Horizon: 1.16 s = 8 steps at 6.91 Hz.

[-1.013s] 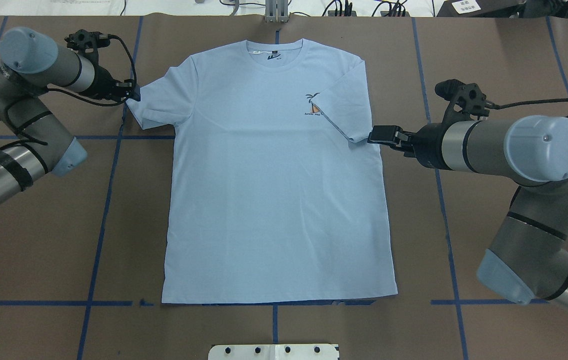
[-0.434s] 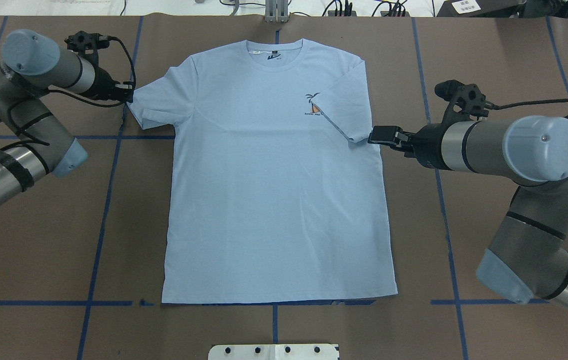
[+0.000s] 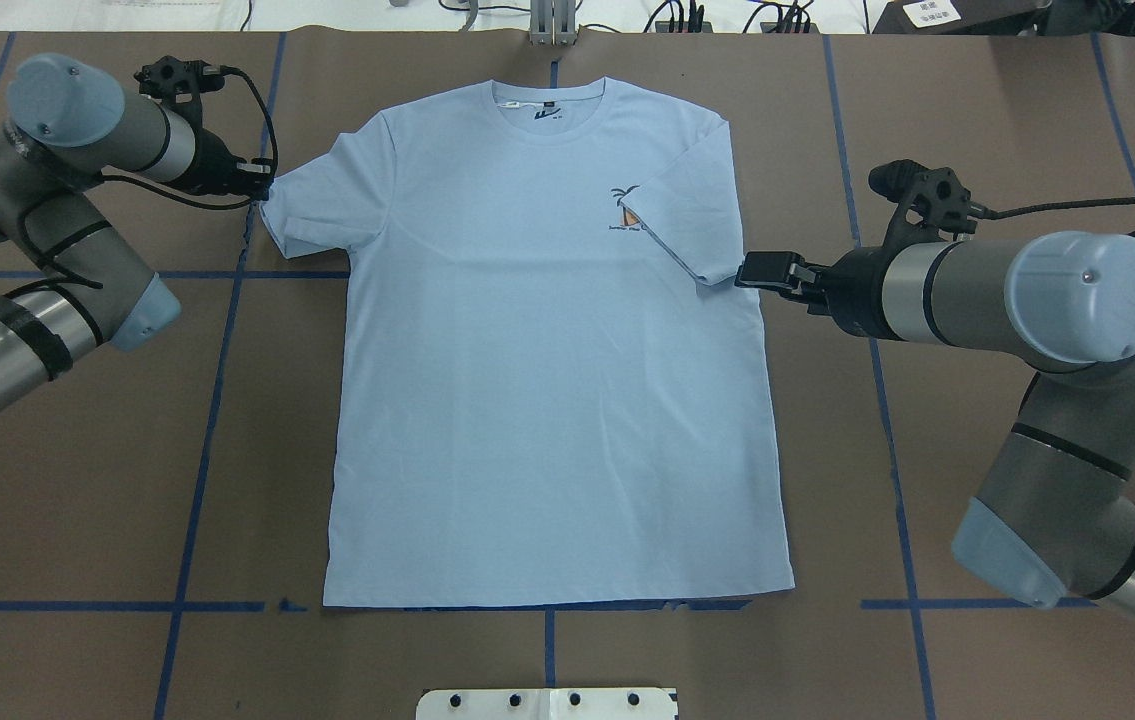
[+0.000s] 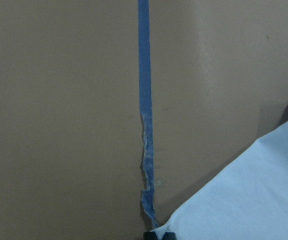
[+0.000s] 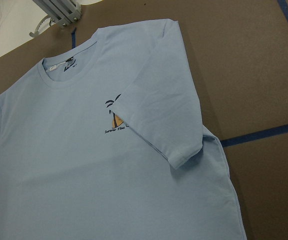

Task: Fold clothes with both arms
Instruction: 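Release the sleeve with the right gripper while the left gripper reaches the other sleeve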

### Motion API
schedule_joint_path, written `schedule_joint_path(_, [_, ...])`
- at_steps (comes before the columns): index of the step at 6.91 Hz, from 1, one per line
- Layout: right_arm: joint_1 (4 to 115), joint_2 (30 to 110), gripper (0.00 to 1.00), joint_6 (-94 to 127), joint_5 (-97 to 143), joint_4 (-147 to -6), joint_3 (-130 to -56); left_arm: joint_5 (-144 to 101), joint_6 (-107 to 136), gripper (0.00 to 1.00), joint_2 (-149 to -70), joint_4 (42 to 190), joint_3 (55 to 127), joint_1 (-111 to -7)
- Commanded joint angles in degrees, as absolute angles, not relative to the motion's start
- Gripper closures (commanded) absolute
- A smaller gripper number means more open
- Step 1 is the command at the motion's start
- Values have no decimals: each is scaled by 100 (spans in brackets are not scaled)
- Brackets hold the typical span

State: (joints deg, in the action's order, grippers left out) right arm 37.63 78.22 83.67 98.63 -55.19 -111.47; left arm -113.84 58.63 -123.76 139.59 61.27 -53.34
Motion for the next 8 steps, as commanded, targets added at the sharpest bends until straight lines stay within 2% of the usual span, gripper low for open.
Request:
schedule_joint_path(1, [3762,7822,0,8367,9870,-5520,-11171,-11817,6883,100,-12401,13573,7044,-5231])
schedule_joint_path(2, [3770,7831,0,8367,9870,-5520,-11162,-11882,7613,100,-12584,13388,7345,-5047])
schedule_joint_path(3, [3762,7840,0,8358,9879,-5520,-11153,-11735,8142,100,-13030,13168,7208,-4601])
schedule_joint_path(8, [3744,7840,0,8367,9870,-5511,-11092,-10927,8235,100,-13657,13612,6058,-4342])
